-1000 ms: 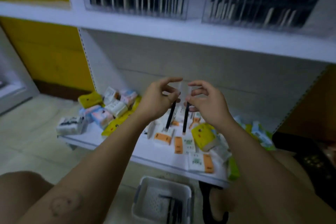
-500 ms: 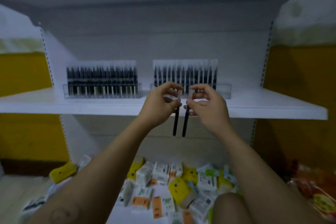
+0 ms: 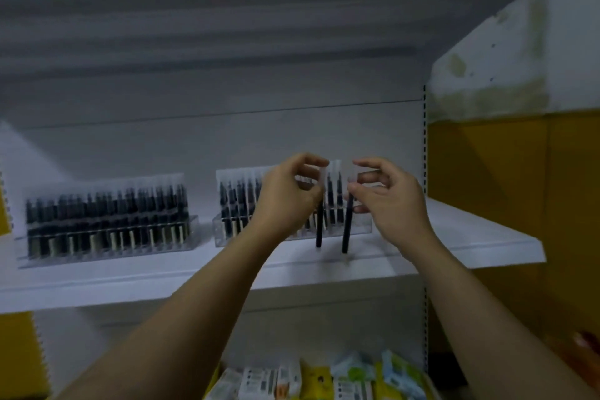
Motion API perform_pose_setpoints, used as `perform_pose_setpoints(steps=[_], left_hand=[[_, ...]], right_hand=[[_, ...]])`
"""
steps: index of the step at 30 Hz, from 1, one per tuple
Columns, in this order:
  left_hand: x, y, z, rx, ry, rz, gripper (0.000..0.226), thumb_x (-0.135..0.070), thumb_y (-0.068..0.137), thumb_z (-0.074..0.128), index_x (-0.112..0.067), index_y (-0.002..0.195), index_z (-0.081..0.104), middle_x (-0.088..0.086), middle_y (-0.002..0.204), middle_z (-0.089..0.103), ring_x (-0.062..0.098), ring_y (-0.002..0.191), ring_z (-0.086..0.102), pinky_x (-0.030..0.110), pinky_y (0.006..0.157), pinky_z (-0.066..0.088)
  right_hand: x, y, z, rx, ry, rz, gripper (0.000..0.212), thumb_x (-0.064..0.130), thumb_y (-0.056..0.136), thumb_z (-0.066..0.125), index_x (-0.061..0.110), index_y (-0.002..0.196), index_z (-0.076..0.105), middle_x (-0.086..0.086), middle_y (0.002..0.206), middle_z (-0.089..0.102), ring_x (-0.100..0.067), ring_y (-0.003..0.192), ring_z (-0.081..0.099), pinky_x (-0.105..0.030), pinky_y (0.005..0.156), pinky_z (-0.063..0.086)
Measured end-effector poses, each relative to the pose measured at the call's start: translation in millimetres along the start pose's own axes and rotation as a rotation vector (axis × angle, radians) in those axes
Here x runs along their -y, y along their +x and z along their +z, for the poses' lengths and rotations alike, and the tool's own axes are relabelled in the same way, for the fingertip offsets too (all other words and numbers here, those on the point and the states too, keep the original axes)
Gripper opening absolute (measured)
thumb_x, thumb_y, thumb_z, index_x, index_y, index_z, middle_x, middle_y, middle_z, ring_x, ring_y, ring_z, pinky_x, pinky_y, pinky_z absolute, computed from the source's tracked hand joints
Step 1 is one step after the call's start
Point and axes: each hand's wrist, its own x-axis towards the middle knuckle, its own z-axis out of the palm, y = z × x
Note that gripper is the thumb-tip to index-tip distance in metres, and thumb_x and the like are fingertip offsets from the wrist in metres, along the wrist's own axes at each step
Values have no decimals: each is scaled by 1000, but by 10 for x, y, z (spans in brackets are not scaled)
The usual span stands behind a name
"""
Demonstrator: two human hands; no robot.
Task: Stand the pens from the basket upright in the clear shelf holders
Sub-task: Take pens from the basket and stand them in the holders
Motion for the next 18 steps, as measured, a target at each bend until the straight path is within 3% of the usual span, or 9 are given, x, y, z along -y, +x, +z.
perform_pose_setpoints(steps=[3,7,18], left_hand=[[39,226,91,-37,8,38,27,-17,90,64,-31,113,59,-10,104,63,3,88,64,14,63,53],[141,489,163,-112,20,91,29,-14,89,66,-27,114,62,-7,101,67,4,91,64,21,80,55],[448,932,323,-151,41,116,28,-13,88,67,-28,111,61,-12,93,64,0,86,63,17,73,55]], right_hand=[[-89,229,-98,-55,-2,-6,30,8,87,68,28,109,62,-5,98,66,-20,82,71,-31,65,60],[-176,493,-115,-126,15,-32,29,6,88,66,25,110,61,-3,95,65,-19,77,72,-32,64,60],[-505,1017,39,-192,30,-45,29,7,88,66,25,110,60,-8,99,66,-17,77,71,-31,63,60]])
